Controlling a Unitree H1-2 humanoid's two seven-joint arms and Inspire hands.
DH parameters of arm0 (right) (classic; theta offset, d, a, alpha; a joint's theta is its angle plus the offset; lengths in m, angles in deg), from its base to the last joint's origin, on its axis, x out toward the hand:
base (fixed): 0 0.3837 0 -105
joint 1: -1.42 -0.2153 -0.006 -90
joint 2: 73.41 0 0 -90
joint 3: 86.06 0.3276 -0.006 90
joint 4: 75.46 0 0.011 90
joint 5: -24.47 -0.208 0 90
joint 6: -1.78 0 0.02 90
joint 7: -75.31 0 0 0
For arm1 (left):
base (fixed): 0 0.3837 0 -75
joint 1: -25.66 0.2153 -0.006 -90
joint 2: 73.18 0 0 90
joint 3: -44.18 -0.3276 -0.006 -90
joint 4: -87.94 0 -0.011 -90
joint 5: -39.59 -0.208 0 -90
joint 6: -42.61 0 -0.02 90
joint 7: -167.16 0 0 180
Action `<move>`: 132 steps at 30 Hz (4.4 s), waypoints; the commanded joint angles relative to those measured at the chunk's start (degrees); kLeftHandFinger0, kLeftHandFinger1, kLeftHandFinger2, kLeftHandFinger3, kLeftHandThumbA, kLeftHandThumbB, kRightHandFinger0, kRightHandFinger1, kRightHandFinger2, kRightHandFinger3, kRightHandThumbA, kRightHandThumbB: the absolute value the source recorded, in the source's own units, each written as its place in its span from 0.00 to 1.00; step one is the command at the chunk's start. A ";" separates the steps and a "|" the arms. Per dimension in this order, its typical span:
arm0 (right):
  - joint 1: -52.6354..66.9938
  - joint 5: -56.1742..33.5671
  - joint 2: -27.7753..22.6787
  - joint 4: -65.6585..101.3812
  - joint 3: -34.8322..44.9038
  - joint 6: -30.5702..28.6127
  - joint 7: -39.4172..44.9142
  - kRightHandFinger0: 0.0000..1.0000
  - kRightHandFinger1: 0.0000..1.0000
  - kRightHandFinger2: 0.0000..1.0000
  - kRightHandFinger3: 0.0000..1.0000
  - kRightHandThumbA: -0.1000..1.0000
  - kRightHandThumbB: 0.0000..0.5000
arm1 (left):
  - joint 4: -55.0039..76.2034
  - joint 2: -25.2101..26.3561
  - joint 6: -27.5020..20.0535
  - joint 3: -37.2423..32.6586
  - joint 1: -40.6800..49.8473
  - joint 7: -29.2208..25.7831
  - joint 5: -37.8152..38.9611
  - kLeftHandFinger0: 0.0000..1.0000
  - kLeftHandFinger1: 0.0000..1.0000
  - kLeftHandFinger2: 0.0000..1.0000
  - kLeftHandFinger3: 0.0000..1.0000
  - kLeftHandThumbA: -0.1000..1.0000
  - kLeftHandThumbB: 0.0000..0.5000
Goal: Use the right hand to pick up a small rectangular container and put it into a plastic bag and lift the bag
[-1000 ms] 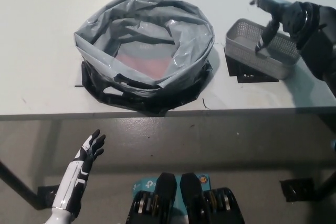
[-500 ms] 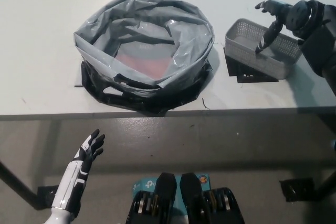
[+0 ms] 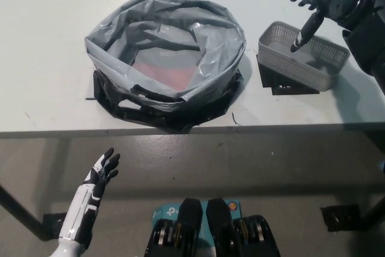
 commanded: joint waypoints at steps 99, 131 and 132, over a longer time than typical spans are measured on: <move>7.36 5.77 10.74 43.28 0.46 -7.88 -25.22 0.00 0.22 0.62 0.58 0.00 0.42 | 2.46 0.55 -1.23 0.22 1.22 0.21 -0.08 1.00 1.00 1.00 1.00 1.00 0.51; 15.44 11.62 13.96 36.26 -6.12 -5.67 -18.97 0.21 0.59 0.98 1.00 0.03 0.47 | 2.45 1.15 -0.69 0.59 -1.20 0.35 0.10 1.00 1.00 1.00 1.00 1.00 0.50; 14.98 12.09 13.60 36.80 -7.07 -3.28 -15.50 0.53 0.86 1.00 1.00 0.23 0.47 | 2.44 1.19 -0.47 0.57 -1.32 0.32 -0.06 1.00 1.00 1.00 1.00 1.00 0.51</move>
